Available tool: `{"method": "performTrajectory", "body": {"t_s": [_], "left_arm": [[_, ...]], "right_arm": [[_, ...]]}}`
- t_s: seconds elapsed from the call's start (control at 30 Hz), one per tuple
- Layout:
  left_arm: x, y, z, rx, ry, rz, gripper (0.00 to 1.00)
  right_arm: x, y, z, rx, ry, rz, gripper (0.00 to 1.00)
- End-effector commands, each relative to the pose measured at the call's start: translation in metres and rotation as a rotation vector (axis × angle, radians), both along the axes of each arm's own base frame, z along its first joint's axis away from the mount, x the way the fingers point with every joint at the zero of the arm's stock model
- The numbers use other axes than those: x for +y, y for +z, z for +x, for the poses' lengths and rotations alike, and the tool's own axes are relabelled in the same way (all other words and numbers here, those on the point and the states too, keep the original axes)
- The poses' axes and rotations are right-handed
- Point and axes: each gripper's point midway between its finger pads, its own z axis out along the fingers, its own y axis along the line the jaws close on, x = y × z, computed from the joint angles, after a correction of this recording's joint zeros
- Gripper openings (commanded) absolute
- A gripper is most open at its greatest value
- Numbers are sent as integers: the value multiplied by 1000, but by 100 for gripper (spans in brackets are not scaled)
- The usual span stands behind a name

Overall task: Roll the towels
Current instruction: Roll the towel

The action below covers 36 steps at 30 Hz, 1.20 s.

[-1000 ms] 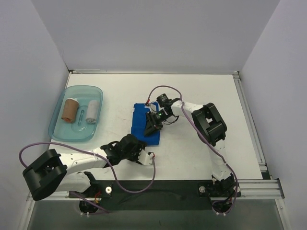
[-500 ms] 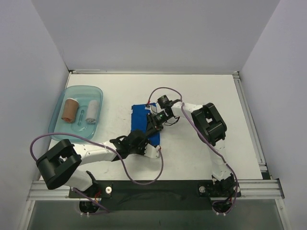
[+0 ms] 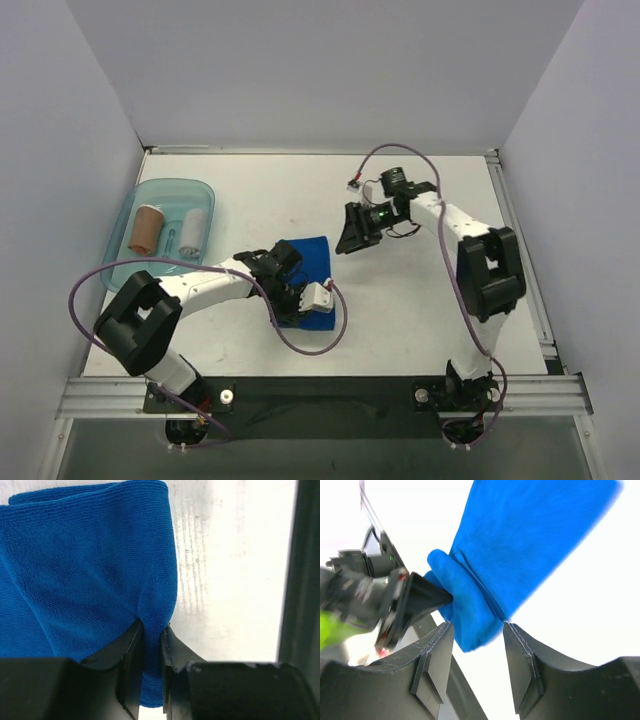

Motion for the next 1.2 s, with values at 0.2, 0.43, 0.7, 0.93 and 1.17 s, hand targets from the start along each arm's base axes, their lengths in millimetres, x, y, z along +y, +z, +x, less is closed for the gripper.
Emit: {"method": "performTrajectory", "body": {"t_s": [0.2,0.43,0.7,0.93,1.17], "left_arm": [[2,25,-14,560,47,-21,13],[7,-6,3,810,59,15,14],[12,-26,12,913,60,88,21],[12,-28,14,925,72,91,21],[13,-27,19,935,98,80,21]], "right_arm": [[-78,90,-53,-371,-8,-42,47],[-88,92,-110,-604,194,-151,52],[-51,59,-157,-728,637,-294,53],[9,16,-130,-886,808,-366,66],[50,-24,-124,-1021,911,-366,71]]}}
